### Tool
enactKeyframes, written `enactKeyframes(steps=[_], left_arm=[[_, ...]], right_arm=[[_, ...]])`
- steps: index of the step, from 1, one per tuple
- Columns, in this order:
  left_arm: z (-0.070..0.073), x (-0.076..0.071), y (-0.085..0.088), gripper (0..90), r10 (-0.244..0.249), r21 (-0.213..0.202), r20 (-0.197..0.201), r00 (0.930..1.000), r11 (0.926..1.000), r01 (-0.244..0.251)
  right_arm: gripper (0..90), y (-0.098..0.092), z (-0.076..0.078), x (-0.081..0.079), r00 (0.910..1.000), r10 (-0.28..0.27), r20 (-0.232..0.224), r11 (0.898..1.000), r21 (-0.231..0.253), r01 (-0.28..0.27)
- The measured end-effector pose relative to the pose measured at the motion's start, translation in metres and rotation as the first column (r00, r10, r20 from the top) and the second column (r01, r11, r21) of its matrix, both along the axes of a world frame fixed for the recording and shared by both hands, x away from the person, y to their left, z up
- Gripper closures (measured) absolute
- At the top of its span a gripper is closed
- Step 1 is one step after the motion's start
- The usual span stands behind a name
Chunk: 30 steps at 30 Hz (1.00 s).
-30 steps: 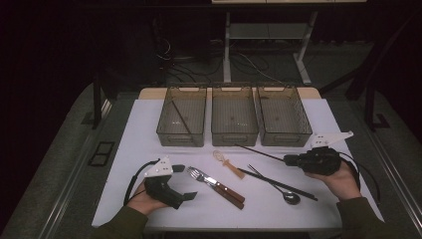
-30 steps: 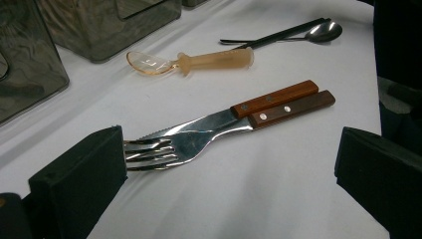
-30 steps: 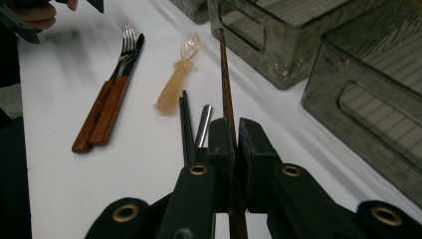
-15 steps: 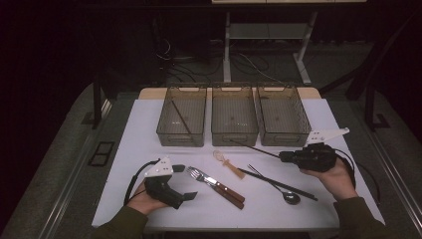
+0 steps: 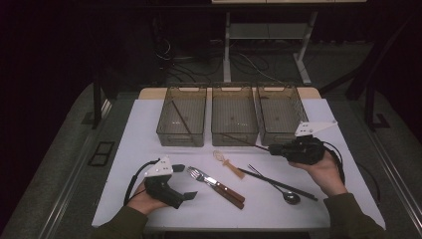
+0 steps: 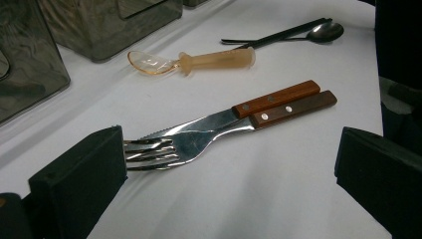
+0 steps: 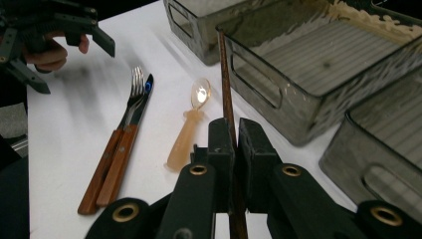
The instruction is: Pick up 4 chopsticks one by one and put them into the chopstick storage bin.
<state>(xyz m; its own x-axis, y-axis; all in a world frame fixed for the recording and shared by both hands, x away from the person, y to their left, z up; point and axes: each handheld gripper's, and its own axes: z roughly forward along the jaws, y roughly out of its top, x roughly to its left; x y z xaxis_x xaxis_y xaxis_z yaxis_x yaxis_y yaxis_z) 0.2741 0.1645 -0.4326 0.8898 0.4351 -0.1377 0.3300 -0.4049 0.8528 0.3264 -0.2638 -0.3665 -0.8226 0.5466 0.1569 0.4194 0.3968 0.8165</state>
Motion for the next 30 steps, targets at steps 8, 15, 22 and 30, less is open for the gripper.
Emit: enactKeyframes(steps=[8, 15, 22, 30], left_arm=[[0.000, 0.000, 0.000, 0.0, -0.001, -0.001, 0.000, 1.0000, 1.0000, 0.001], [0.000, -0.001, 0.000, 0.0, 0.003, -0.005, -0.005, 1.0000, 1.0000, -0.003], [0.000, -0.001, 0.000, 0.0, 0.003, -0.007, -0.005, 1.0000, 1.0000, -0.003], [0.001, -0.001, 0.001, 0.0, 0.007, -0.015, -0.001, 1.0000, 0.9999, -0.007]], right_arm=[[84.8, 0.014, 0.005, 0.008, 0.9999, 0.001, 0.014, 1.000, 0.016, -0.001], [84.8, 0.025, 0.007, 0.013, 0.9998, -0.002, 0.019, 1.000, 0.019, 0.001], [84.8, 0.036, 0.012, 0.019, 0.9997, -0.008, 0.023, 1.000, 0.017, 0.008], [84.8, 0.053, 0.020, 0.033, 0.9990, -0.035, 0.028, 0.999, 0.029, 0.035]])
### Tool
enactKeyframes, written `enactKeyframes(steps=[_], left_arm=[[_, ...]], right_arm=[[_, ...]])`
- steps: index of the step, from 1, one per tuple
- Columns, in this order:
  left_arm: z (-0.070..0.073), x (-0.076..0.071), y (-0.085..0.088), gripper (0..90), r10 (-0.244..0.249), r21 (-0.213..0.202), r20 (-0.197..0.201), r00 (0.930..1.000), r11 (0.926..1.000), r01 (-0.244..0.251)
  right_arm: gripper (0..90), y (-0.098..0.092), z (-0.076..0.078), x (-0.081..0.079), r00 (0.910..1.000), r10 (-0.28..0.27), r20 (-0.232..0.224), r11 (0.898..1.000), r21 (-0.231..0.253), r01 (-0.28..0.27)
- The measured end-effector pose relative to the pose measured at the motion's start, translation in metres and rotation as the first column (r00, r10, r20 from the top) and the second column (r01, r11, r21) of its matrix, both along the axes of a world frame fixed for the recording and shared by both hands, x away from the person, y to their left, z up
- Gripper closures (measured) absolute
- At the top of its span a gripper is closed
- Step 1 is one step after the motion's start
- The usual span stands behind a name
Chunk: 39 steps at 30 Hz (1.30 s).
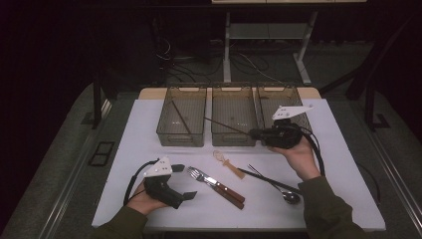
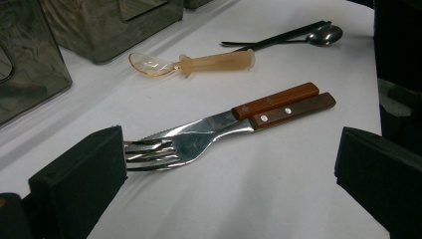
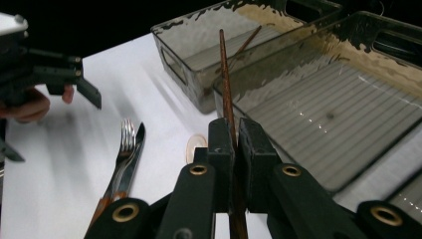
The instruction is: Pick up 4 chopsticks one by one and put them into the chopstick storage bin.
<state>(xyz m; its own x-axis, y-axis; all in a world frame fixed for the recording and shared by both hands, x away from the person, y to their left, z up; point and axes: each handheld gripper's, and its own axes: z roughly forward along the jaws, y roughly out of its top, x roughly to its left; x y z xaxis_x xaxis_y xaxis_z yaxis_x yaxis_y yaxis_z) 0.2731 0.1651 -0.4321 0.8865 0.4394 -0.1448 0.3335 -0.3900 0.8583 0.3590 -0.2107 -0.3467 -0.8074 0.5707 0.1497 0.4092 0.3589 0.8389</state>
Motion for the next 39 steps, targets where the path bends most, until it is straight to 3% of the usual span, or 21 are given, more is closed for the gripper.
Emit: enactKeyframes(steps=[16, 39], left_arm=[[0.001, -0.001, 0.000, 0.0, 0.001, -0.008, -0.001, 1.0000, 1.0000, -0.001], [0.002, -0.001, 0.001, 0.0, -0.002, -0.018, -0.002, 1.0000, 0.9998, 0.002]], right_arm=[[84.8, 0.031, 0.015, 0.028, 0.9990, -0.044, -0.002, 0.999, -0.009, 0.044], [84.8, 0.091, 0.023, 0.068, 0.9953, -0.097, -0.003, 0.991, -0.089, 0.096]])
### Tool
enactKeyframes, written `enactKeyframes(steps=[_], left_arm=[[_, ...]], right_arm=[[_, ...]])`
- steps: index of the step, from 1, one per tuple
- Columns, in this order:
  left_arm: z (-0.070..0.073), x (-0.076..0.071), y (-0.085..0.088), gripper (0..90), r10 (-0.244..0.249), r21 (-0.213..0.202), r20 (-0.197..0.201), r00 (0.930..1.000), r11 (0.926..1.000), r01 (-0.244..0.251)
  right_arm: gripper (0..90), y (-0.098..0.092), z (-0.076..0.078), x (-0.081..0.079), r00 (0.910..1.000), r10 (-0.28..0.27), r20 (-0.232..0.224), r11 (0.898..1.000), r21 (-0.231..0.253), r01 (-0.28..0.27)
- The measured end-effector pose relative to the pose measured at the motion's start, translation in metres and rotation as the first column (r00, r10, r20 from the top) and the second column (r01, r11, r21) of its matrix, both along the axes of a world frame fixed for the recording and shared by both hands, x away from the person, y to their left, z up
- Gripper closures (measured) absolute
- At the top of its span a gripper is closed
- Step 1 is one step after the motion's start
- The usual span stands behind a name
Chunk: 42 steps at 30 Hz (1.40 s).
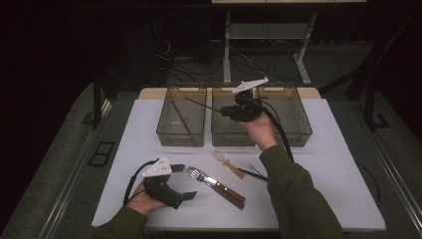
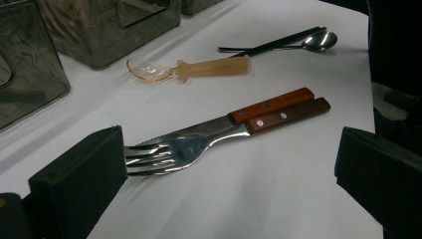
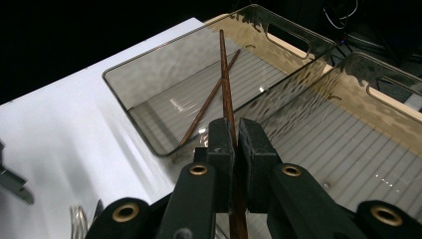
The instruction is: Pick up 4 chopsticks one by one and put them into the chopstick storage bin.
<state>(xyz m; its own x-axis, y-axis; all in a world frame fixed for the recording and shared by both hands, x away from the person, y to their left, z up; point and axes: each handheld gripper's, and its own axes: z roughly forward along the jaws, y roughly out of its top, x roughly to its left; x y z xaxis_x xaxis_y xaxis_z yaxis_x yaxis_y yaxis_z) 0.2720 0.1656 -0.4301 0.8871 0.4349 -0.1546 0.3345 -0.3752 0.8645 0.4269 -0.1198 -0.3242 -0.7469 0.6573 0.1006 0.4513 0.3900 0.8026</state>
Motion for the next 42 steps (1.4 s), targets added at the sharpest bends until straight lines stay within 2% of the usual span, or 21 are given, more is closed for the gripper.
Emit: enactKeyframes(steps=[7, 10, 17, 26, 29, 34, 42], left_arm=[[0.000, 0.000, 0.000, 0.0, -0.003, -0.008, 0.002, 1.0000, 1.0000, 0.003], [0.001, 0.000, 0.000, 0.0, -0.007, 0.001, 0.005, 1.0000, 1.0000, 0.007], [0.000, 0.000, -0.001, 0.0, -0.005, -0.021, 0.000, 1.0000, 0.9998, 0.005], [0.001, 0.000, 0.000, 0.0, -0.015, -0.016, 0.004, 0.9999, 0.9998, 0.015], [0.001, 0.000, 0.000, 0.0, -0.017, -0.015, 0.004, 0.9998, 0.9997, 0.017], [0.001, -0.001, -0.001, 0.0, -0.021, -0.018, 0.003, 0.9998, 0.9996, 0.021], [0.001, -0.001, -0.002, 0.0, -0.025, -0.022, -0.001, 0.9997, 0.9994, 0.025]], right_arm=[[84.8, 0.023, -0.004, 0.014, 0.9999, -0.011, -0.007, 1.000, -0.023, 0.011], [84.8, 0.032, -0.008, 0.021, 0.9997, -0.019, -0.015, 0.999, -0.028, 0.018], [84.8, 0.052, -0.017, 0.036, 0.9982, -0.051, -0.032, 0.997, -0.063, 0.048], [84.8, 0.082, -0.026, 0.053, 0.9973, -0.062, -0.038, 0.994, -0.093, 0.059], [84.8, 0.090, -0.032, 0.057, 0.9964, -0.070, -0.047, 0.993, -0.099, 0.065], [84.8, 0.104, -0.043, 0.063, 0.9952, -0.085, -0.049, 0.988, -0.135, 0.077], [84.4, 0.117, -0.050, 0.067, 0.9934, -0.104, -0.048, 0.984, -0.152, 0.096]])
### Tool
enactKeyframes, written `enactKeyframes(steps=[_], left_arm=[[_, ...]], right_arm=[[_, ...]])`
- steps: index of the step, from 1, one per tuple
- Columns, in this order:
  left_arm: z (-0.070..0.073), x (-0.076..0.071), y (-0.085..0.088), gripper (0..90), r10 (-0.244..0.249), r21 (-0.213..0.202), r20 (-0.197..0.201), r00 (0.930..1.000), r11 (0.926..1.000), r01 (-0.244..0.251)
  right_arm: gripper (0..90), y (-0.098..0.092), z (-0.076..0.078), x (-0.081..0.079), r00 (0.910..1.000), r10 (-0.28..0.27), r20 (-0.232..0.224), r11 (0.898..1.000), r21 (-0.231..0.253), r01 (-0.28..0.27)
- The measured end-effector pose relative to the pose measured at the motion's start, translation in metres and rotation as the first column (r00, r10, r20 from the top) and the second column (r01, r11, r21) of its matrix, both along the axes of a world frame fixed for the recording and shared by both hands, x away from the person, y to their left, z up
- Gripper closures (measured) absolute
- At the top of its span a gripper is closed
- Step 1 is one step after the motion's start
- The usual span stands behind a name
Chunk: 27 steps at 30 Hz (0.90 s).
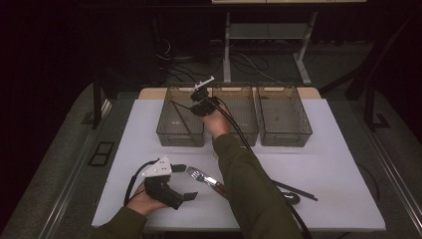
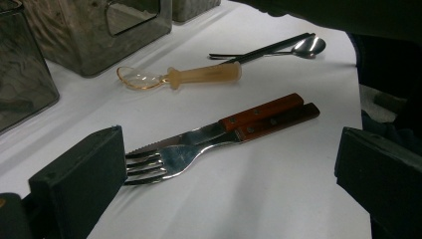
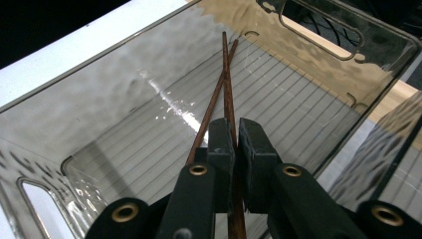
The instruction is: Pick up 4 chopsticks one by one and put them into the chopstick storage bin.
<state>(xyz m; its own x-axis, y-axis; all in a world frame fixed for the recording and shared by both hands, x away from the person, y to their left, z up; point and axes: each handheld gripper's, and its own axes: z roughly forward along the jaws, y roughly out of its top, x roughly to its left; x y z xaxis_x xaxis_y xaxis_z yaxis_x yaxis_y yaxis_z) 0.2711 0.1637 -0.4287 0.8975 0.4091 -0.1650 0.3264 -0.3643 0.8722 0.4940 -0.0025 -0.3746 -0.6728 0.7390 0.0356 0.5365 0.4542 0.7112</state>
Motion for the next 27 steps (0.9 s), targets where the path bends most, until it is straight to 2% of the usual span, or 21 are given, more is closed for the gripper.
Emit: enactKeyframes(steps=[5, 7, 14, 19, 24, 27], left_arm=[[0.000, 0.000, 0.000, 0.0, -0.005, 0.002, 0.003, 1.0000, 1.0000, 0.005], [0.000, 0.000, 0.000, 0.0, -0.005, 0.004, 0.000, 1.0000, 1.0000, 0.005], [0.000, 0.001, 0.000, 0.0, -0.005, 0.005, 0.005, 1.0000, 1.0000, 0.005], [0.000, 0.001, 0.000, 0.0, -0.004, 0.005, 0.006, 1.0000, 1.0000, 0.004], [0.000, 0.001, 0.000, 0.0, -0.004, 0.008, 0.009, 1.0000, 1.0000, 0.004], [-0.001, 0.001, 0.000, 0.0, -0.001, 0.009, 0.006, 1.0000, 1.0000, 0.001]], right_arm=[[84.0, 0.003, -0.003, 0.000, 1.0000, 0.001, -0.003, 1.000, -0.006, -0.001], [77.8, 0.003, -0.003, 0.000, 1.0000, 0.007, -0.001, 1.000, -0.005, -0.007], [65.5, -0.004, 0.004, 0.000, 1.0000, 0.007, 0.000, 1.000, 0.004, -0.007], [57.8, -0.013, 0.013, -0.001, 0.9993, 0.025, -0.027, 0.999, 0.039, -0.024], [49.9, -0.026, 0.025, -0.007, 0.9987, 0.045, -0.023, 0.996, 0.083, -0.043], [45.5, -0.032, 0.031, -0.012, 0.9979, 0.058, -0.027, 0.995, 0.082, -0.056]])
